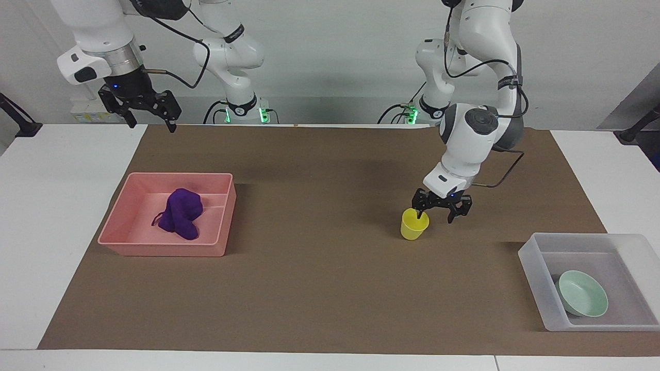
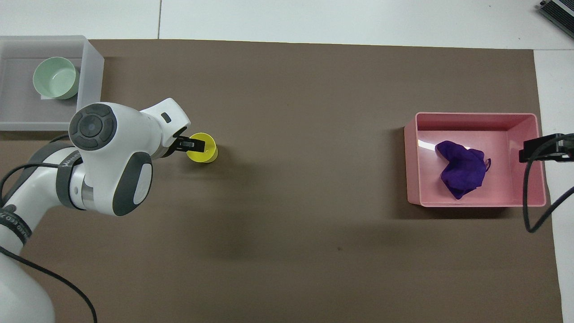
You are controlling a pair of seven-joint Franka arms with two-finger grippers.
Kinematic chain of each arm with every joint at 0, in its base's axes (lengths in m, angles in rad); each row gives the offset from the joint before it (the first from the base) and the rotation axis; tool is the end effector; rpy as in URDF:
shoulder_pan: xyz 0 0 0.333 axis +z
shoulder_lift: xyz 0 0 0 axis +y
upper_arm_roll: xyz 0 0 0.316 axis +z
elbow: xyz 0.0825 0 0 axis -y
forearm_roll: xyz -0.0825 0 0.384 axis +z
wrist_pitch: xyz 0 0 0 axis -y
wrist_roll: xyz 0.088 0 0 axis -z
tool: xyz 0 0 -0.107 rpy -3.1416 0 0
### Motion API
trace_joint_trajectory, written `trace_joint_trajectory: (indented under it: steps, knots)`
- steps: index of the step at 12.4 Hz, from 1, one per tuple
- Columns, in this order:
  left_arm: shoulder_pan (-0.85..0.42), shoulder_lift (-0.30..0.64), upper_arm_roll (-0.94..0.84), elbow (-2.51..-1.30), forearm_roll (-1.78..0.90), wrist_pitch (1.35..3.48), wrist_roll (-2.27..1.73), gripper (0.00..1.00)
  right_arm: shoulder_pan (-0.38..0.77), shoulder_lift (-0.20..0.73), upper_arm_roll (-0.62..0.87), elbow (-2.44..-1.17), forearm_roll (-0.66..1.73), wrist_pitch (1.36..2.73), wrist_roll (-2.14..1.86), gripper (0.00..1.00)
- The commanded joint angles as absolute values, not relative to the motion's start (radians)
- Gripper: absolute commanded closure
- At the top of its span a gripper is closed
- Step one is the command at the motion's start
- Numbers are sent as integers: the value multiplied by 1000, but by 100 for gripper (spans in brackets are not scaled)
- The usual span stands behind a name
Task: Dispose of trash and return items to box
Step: 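Grasp the yellow cup with the left gripper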
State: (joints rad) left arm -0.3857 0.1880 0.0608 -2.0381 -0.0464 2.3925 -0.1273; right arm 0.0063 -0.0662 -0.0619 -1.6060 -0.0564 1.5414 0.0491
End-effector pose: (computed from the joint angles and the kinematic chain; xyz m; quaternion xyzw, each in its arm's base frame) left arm 0.5675 -0.1927 0.3687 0.9929 -0.0837 0.0786 0.0299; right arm 0.5297 -0.0369 0.6413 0.9982 -0.0531 0.0007 0.0261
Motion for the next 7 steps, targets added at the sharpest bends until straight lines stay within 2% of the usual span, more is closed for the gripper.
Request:
trace_joint_trajectory:
  steps: [1,2,7]
  knots:
    - [-431,195,77,-2082,-40,2473,-216,68,0,-80,-58,-1626,-43,1529,31,0]
    - [-426,195,77,-2079,-40,2474,-210,100,0,-90,-58,-1647,-43,1528,29,0]
    - [-356,190,78,-2019,-38,2442,-163,100,31,-112,-54,-1690,-43,1558,69,0]
